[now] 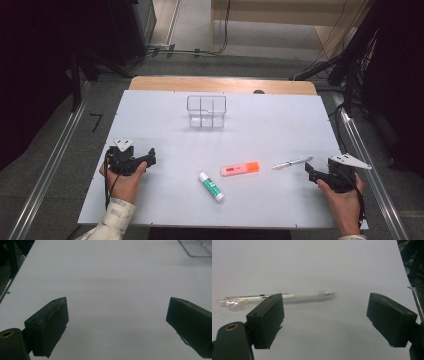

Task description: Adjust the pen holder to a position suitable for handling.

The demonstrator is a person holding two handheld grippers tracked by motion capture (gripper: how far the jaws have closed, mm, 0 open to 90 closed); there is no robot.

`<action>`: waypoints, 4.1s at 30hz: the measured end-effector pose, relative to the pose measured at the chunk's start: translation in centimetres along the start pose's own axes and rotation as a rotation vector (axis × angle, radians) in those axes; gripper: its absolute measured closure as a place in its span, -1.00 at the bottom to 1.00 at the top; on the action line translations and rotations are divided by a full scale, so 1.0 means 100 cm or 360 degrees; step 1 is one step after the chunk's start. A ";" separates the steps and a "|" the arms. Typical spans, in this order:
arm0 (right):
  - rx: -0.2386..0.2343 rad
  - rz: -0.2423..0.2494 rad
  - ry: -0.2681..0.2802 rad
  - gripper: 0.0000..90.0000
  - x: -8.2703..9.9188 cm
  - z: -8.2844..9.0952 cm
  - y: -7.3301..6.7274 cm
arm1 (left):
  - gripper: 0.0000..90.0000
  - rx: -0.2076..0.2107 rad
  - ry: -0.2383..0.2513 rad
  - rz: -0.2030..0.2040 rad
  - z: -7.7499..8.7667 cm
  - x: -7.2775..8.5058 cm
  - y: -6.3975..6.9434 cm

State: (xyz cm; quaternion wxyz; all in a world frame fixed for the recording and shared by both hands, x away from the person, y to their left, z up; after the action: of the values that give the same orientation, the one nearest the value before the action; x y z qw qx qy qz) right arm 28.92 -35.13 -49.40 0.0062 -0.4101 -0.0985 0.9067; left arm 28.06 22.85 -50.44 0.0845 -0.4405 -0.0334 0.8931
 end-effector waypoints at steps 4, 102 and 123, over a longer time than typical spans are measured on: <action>-0.0005 -0.0005 0.0006 -0.71 0.000 0.001 -0.001 | -0.88 0.0003 -0.0001 -0.0004 0.000 0.000 0.000; -0.0349 0.0117 -0.0057 0.96 -0.093 -0.168 -0.237 | 1.00 0.0264 0.0124 -0.0152 -0.102 -0.123 0.084; -0.0305 0.0094 -0.0032 0.97 -0.073 -0.124 -0.184 | 1.00 0.0417 0.0157 -0.0299 -0.079 -0.120 0.137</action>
State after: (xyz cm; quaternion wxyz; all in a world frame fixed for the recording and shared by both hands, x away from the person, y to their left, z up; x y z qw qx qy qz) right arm 41.70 -15.62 -48.59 -0.0608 -0.4023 -0.1728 0.8970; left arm 39.84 7.13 -47.69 0.2260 -0.4639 0.0466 0.8553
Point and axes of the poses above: each handheld gripper's, and its own axes: z roughly backward along the jaws, x roughly out of its underside, y roughly to its right, the point moved 1 cm from there along -z, roughly forward along the jaws, and after that the axes turned 15 degrees about -z, right-handed, at the moved point
